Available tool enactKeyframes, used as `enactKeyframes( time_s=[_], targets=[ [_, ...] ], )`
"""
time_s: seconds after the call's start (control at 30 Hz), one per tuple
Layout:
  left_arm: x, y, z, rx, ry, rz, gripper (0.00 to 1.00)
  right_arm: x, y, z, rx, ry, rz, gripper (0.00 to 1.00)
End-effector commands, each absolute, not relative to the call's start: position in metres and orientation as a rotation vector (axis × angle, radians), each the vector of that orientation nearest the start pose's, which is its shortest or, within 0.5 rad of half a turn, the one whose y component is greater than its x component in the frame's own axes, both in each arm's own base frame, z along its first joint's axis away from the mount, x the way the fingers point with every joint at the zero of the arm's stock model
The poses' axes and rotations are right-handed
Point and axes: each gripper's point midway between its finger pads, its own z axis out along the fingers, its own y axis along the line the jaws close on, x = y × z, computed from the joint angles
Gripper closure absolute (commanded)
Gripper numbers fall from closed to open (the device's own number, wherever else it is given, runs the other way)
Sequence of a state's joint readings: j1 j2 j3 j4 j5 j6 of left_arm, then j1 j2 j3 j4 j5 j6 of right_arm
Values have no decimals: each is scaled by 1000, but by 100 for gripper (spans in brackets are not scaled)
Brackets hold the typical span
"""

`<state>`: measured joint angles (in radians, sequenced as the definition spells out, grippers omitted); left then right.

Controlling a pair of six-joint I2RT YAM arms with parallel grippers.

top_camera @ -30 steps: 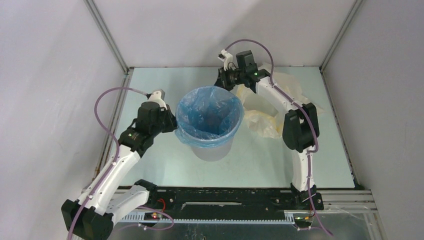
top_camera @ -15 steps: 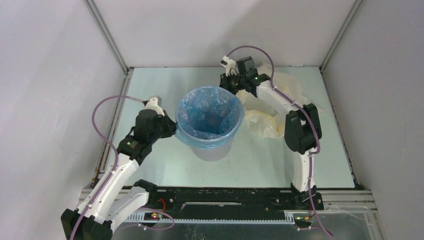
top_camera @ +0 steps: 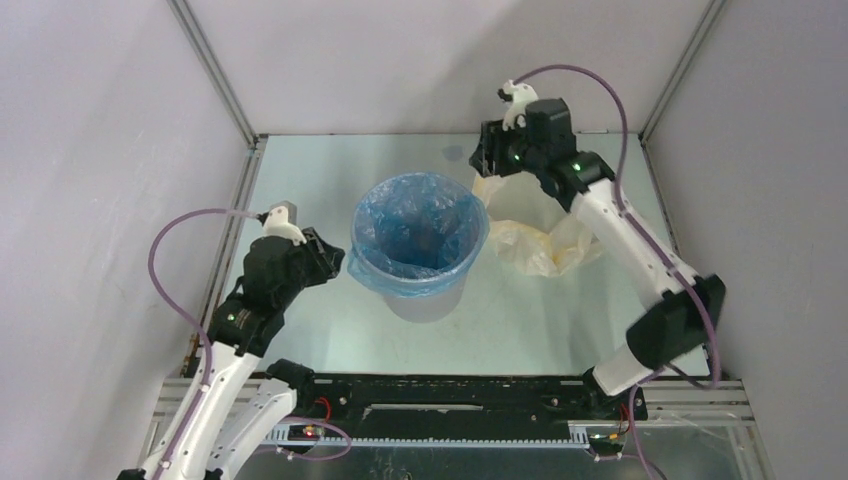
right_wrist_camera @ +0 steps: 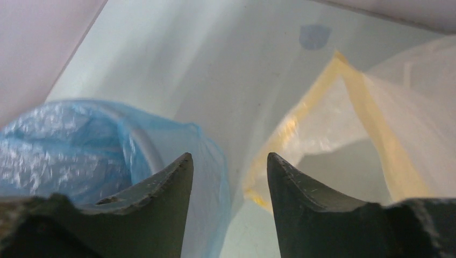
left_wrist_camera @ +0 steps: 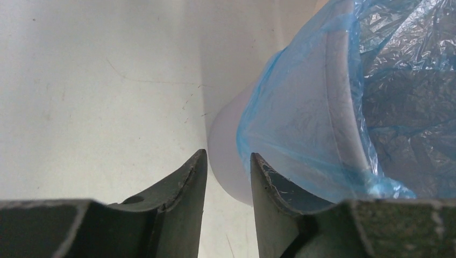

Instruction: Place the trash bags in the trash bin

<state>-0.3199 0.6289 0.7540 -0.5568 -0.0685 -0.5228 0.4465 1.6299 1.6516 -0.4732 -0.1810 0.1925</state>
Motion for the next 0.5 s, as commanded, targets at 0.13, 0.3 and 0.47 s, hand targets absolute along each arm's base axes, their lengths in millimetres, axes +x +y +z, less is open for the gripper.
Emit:
enactKeyframes(
  time_s=[0.13, 0.3, 0.47],
  targets=[
    [209, -89, 237, -263, 1988, -562, 56, 348, 193, 312, -170, 1915, 591, 39],
    [190, -95, 251, -255, 1951, -660, 55, 298, 193, 289, -137, 1908, 760, 39],
    [169, -106, 272, -212, 1925, -778, 57, 254, 197, 274, -146, 1946, 862, 36]
  ],
)
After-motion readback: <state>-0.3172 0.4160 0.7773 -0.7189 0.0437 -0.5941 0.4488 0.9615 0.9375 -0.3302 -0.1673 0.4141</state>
